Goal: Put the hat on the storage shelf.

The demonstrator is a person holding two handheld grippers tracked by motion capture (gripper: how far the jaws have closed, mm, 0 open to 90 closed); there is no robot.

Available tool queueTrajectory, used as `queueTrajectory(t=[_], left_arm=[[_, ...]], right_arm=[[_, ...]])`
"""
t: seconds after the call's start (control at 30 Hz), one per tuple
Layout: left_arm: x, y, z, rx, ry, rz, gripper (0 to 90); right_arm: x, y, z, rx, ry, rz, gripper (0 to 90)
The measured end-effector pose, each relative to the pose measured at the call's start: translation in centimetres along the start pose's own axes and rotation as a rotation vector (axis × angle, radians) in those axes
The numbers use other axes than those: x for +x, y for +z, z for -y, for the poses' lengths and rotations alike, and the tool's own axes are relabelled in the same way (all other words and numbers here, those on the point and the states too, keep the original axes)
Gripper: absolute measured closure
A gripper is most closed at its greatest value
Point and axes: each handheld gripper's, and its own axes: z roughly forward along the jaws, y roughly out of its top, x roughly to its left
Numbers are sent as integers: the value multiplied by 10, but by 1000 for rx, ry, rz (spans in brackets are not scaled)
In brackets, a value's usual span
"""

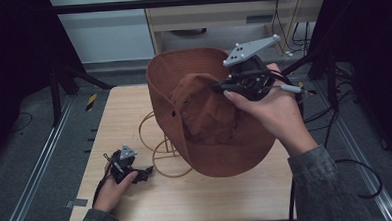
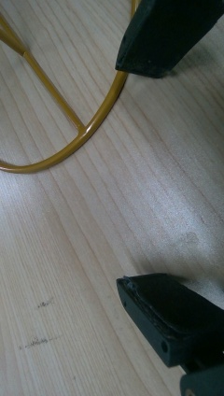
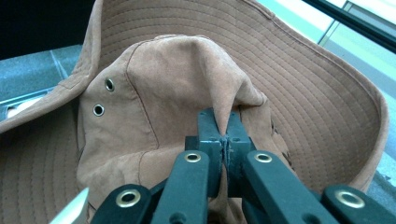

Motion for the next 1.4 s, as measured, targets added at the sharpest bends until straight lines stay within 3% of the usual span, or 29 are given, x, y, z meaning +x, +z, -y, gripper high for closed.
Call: queueTrajectory(t=[0.5, 1.4], left_arm=[[0, 0, 0, -2, -2, 0, 0], [0, 0, 0, -2, -2, 1, 0]], right_arm=[[6, 32, -21, -21, -5, -12, 891], [16, 63, -35, -26, -12, -57, 891]])
